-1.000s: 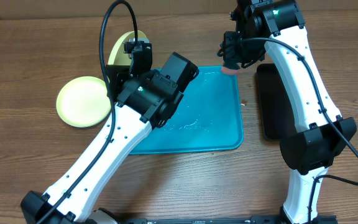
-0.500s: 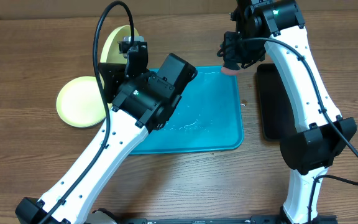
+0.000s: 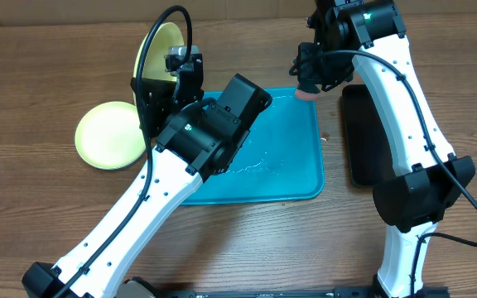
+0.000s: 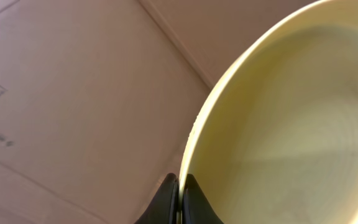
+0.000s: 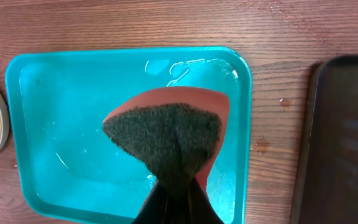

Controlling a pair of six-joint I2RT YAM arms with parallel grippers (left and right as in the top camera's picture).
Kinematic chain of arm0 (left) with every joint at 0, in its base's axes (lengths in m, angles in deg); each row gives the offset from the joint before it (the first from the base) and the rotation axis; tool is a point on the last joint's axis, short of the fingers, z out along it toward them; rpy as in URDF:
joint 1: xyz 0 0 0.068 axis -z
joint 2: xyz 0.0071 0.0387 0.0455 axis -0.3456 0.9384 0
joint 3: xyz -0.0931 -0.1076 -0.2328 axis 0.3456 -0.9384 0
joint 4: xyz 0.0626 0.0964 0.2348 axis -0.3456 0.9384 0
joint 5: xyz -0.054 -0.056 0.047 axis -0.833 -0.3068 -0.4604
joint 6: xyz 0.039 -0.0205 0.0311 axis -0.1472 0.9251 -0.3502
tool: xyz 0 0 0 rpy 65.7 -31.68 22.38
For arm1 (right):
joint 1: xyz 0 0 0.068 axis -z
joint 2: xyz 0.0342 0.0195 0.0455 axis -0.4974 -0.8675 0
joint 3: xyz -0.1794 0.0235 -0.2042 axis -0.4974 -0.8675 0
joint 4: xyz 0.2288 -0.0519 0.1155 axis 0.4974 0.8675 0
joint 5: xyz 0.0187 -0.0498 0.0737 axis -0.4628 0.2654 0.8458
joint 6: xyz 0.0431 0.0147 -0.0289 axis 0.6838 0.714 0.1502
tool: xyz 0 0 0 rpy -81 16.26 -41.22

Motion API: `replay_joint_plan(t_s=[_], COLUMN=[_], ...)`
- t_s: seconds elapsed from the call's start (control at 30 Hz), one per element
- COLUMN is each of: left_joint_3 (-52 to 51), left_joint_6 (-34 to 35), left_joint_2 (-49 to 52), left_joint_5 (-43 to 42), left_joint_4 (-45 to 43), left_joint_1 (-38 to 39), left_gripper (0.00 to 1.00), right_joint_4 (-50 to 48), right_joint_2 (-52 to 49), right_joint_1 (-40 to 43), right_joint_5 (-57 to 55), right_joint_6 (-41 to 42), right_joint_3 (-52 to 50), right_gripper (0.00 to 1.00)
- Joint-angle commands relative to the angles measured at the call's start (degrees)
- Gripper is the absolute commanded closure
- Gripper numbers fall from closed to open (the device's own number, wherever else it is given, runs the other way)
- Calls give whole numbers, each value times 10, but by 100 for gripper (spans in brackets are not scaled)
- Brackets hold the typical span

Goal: Clean dirty plates on tray and stack at the side
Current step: 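Lift the yellow plate off the tray leftward with the left gripper, then lower the yellow plate onto the plate stack and release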

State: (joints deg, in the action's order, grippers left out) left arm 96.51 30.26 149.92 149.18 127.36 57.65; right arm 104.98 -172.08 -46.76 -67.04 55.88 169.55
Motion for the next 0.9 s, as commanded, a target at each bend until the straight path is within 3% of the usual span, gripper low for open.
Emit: replay_joint_plan(t_s=[0.0, 0.17, 0.33, 0.63, 0.87], left_joint_3=[5, 5, 5, -7, -92], left_joint_6=[19, 18, 9, -74, -109], left_joint_2=[-16, -16, -16, -16, -16], left_joint_5=[-70, -262, -427, -775, -938], left_joint_4=[-3, -1, 1, -13, -67], left_joint_1=[0, -30, -118, -399, -586], left_gripper=[96, 96, 95, 96, 96], right_joint_4=[-2, -1, -1, -2, -6], right_joint_2=[0, 0, 0, 0, 0], right_joint_1=[-1, -1, -1, -1, -1], right_joint_5=[-1, -1, -1, -1, -1], right_joint_6=[0, 0, -2, -2, -2], right_joint_3=[0, 0, 0, 0, 0], right_gripper=[96, 96, 96, 96, 96])
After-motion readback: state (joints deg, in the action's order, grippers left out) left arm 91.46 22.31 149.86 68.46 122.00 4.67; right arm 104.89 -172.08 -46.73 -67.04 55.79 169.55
